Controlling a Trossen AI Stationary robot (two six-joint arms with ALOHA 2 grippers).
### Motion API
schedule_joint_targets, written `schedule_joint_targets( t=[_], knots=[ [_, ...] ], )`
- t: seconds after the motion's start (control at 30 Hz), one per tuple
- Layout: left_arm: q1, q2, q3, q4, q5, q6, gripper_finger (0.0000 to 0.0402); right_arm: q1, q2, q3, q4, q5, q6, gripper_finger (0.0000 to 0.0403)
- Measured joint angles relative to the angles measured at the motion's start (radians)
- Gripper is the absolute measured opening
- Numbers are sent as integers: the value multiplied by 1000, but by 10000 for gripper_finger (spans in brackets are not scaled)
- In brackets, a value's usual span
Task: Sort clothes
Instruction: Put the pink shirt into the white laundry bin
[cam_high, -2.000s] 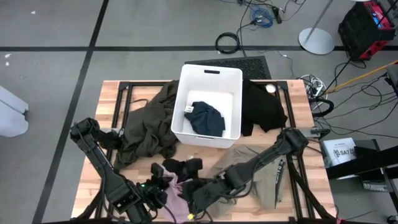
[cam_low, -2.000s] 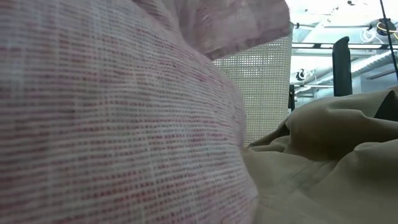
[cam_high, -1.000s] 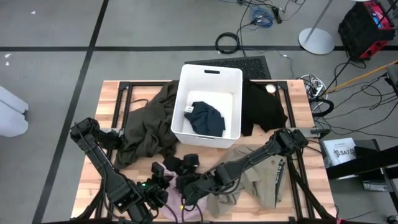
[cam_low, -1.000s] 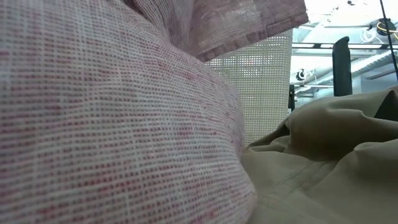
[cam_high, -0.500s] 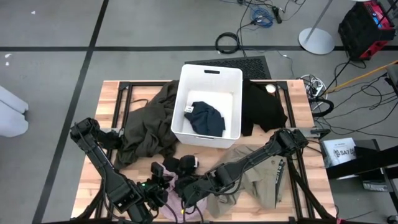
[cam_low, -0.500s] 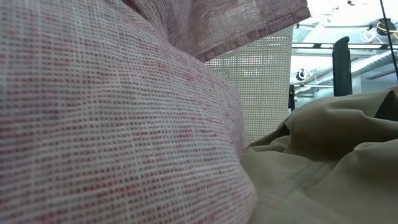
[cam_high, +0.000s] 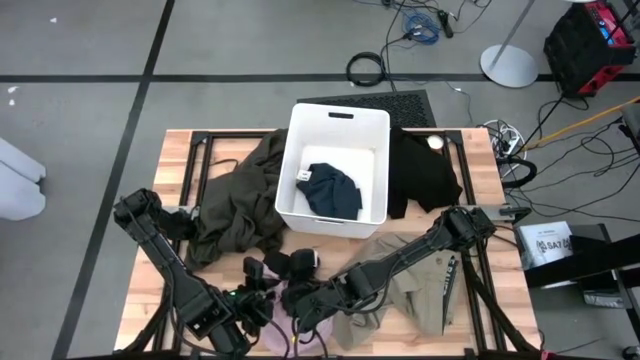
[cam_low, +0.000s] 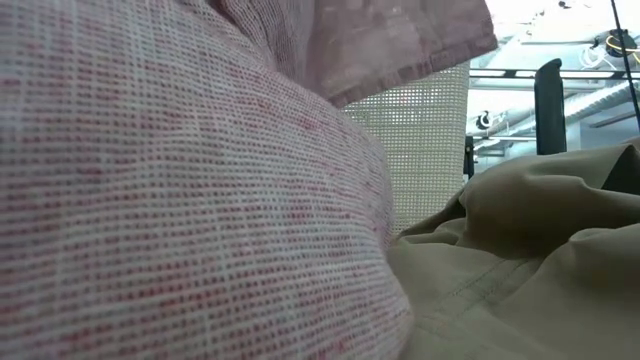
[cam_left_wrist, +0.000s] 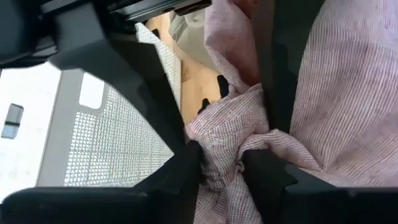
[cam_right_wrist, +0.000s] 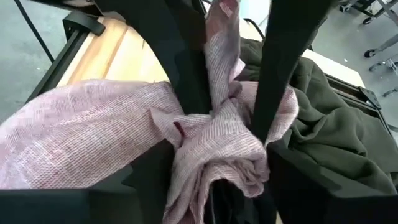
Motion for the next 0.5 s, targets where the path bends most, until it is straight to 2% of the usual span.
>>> schedule_joint_targets(
  t=[0.27,0.5],
  knots=[
    [-4,-3,30,-85,19,-53,169,0,0,0,-91,-3,54,144],
    [-16,-7,146,-270,6,-130,171,0,0,0,-84,-5,34,21]
  ],
)
